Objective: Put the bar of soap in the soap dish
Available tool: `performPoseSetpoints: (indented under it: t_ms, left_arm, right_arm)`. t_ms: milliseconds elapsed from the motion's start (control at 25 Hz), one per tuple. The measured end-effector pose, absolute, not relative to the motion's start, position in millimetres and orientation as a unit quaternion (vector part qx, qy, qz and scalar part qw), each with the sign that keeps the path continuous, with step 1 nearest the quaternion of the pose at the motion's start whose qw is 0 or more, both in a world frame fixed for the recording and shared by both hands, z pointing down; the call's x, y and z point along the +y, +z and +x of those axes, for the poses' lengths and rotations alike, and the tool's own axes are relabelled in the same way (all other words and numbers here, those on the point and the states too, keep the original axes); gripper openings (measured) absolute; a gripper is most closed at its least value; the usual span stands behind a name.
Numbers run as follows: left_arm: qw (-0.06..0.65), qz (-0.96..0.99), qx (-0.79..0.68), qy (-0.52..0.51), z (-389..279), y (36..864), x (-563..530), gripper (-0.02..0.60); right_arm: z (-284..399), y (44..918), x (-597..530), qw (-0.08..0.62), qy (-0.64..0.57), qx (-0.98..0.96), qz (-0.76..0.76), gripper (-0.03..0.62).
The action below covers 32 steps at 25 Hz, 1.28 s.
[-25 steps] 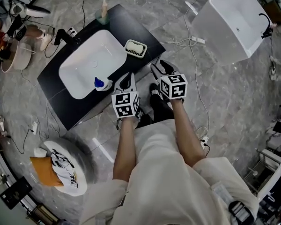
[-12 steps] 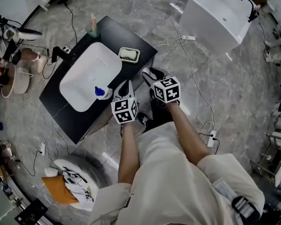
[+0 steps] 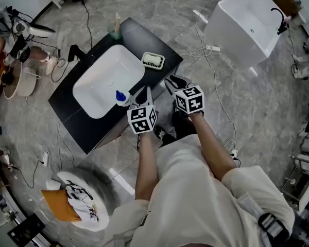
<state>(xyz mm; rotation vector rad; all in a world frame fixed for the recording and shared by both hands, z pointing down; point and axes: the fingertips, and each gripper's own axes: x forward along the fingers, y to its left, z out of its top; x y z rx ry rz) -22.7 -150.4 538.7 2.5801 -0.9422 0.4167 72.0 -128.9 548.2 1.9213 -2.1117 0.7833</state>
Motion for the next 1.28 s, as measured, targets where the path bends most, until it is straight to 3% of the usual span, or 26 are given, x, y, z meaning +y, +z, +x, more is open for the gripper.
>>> performPoseSetpoints:
  t_ms: [680,1280]
  left_arm:
    - [0.169,0.917,-0.326,0.156,-24,540,-153,0.005]
    - [0.17,0.918,-0.32,0.164,-8,541,-152,0.005]
  right_arm:
    - [67,536,-134,0.066,0.241,-0.72,0.648,0.006]
    - [90,537,-124,0.054,0.263,-0.712,0.649,0.004]
